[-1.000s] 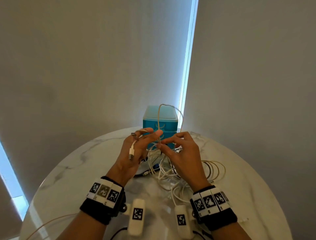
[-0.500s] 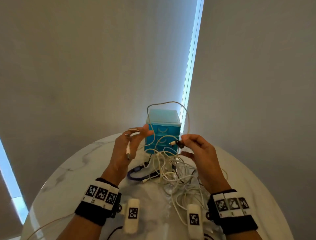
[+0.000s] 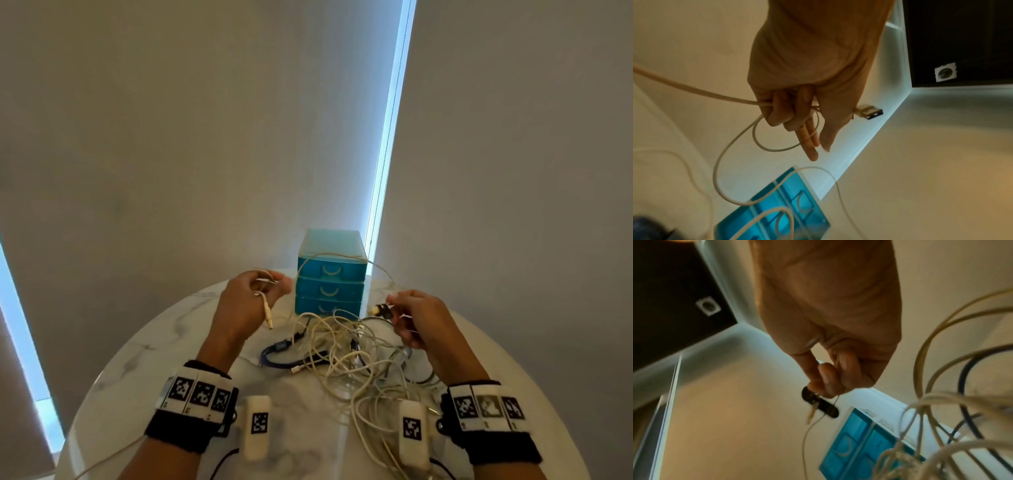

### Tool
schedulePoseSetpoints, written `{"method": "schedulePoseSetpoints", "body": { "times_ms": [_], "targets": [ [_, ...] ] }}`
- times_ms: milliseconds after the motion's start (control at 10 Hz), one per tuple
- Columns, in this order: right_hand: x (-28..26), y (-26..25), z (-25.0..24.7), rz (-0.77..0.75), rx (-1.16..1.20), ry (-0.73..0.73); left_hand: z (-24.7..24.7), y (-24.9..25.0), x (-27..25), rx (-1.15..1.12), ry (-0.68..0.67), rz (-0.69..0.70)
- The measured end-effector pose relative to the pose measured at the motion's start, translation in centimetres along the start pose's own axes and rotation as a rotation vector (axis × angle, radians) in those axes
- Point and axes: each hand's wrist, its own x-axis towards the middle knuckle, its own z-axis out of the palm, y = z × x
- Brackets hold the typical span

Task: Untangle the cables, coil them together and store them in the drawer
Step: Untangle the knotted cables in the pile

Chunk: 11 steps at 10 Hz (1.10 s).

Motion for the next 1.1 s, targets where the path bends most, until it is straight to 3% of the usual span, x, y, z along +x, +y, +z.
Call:
{"method": "schedulePoseSetpoints", "body": {
  "times_ms": [100,200,300,400,500,600,700,800,900,1000,1100],
  "targets": [
    [1.3,-0.1,0.0,-0.059,0.081,0.237,-1.9,3.0,-0.4,-0.021,0.087,0.118],
    [2.1,-2.3,-0.5,-0.167,0.37,0.541,-3.7,6.1,-1.2,-0.08,0.026,0.21],
    [2.3,-5.7,-0.6,-0.271,0.639,0.755,-5.4,7.3,-1.7,0.103,-0.167,0.258],
    [3.9,-8.7,2.5,-0.33,0.705,0.799,-6.6,7.4,-1.7,0.262,-0.096,0.265],
    [4.4,-11.6,8.8,-0.41,0.145,-0.054,-8.7,8.3,-2.1,0.156,0.318,0.161],
    [3.0,-11.9,12.0,-0.289,-0.855,-0.816,-11.2,9.9,-2.8,0.058,0.591,0.236],
    [2.1,-10.2,11.6,-0.418,-0.939,-0.674,-12.5,10.8,-2.7,0.1,0.601,0.273],
    [0.7,-8.6,10.8,-0.461,-0.594,-0.524,-11.1,11.1,-2.1,0.125,0.452,0.239],
    [-1.7,-10.5,10.6,-0.589,-0.357,-0.541,-8.5,10.8,-0.9,0.233,0.27,0.191],
    [-3.4,-13.3,10.1,-0.583,-0.21,-0.543,-5.7,10.3,-0.1,0.403,0.088,0.158],
    [-4.2,-14.0,9.4,-0.59,-0.289,-0.51,-3.9,10.0,0.1,0.519,-0.027,0.205]
  ]
}}
